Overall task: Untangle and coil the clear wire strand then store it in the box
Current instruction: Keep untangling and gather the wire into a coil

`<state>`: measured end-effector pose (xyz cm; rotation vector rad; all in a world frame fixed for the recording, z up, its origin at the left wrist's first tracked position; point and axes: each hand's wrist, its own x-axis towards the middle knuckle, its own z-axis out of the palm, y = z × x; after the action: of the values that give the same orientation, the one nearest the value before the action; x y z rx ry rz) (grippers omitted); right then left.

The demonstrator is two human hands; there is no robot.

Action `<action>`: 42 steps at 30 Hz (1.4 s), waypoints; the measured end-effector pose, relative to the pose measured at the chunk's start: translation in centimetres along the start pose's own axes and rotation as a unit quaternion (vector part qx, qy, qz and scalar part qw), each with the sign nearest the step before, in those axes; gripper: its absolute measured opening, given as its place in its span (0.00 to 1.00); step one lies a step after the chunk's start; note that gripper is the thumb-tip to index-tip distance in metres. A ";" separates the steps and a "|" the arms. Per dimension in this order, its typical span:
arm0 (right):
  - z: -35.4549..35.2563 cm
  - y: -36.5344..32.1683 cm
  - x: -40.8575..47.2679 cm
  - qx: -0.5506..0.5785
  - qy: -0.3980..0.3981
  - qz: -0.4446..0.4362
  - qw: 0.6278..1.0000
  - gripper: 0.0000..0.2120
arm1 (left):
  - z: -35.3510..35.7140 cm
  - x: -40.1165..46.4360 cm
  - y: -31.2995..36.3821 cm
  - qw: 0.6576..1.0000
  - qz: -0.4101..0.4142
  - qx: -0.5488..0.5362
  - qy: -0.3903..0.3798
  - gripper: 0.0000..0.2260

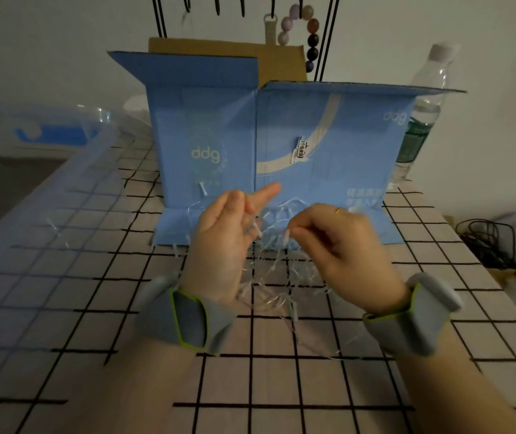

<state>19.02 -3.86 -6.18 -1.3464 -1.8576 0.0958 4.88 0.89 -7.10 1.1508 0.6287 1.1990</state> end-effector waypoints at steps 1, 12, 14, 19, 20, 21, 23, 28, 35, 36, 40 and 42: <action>0.3 -0.2 -0.1 -0.003 -0.012 -0.012 1.000 0.11 | -0.1 0.1 -0.3 0.999 0.010 0.034 -0.006 0.16; -0.2 0.2 0.0 0.114 0.070 -0.007 0.991 0.04 | 0.1 -0.6 -0.2 0.975 -0.054 0.139 -0.164 0.13; -0.5 0.5 0.2 0.144 0.068 0.012 0.987 0.03 | 0.2 -0.8 -0.1 0.977 -0.088 0.082 -0.178 0.12; 0.4 0.5 0.1 0.194 0.026 0.047 0.980 0.05 | 0.5 -1.1 0.1 0.978 -0.121 0.008 -0.170 0.13; 0.7 0.4 0.0 0.196 0.018 0.045 0.979 0.06 | 0.4 -1.0 0.1 0.978 -0.127 -0.002 -0.164 0.13; 0.8 0.3 0.0 0.187 0.018 0.038 0.982 0.07 | 0.4 -0.9 0.2 0.979 -0.130 -0.011 -0.158 0.13; 1.1 0.2 0.0 0.175 0.014 0.031 0.984 0.09 | 0.3 -0.8 0.3 0.979 -0.133 -0.031 -0.152 0.13; 1.1 0.2 -0.1 0.163 -0.006 0.044 0.986 0.09 | 0.4 -0.7 0.8 0.974 -0.134 -0.066 -0.169 0.10; 0.3 0.2 0.2 0.236 -0.026 0.156 0.959 0.15 | 0.3 -0.5 1.2 0.978 -0.125 -0.116 -0.124 0.10; 0.2 0.2 0.2 0.249 -0.042 0.169 0.953 0.15 | 0.3 -0.5 1.3 0.974 -0.127 -0.147 -0.114 0.10; 1.2 -0.3 0.0 0.257 -0.081 0.151 0.951 0.15 | 0.4 -0.6 1.6 0.949 -0.161 -0.248 -0.105 0.11; 1.7 -0.5 -0.1 0.258 -0.065 0.146 0.953 0.12 | 0.5 -0.6 1.7 0.946 -0.176 -0.254 -0.102 0.11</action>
<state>17.54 -3.49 -7.14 -1.2437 -1.5692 0.7837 4.51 0.04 -5.48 0.6764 0.3178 0.8492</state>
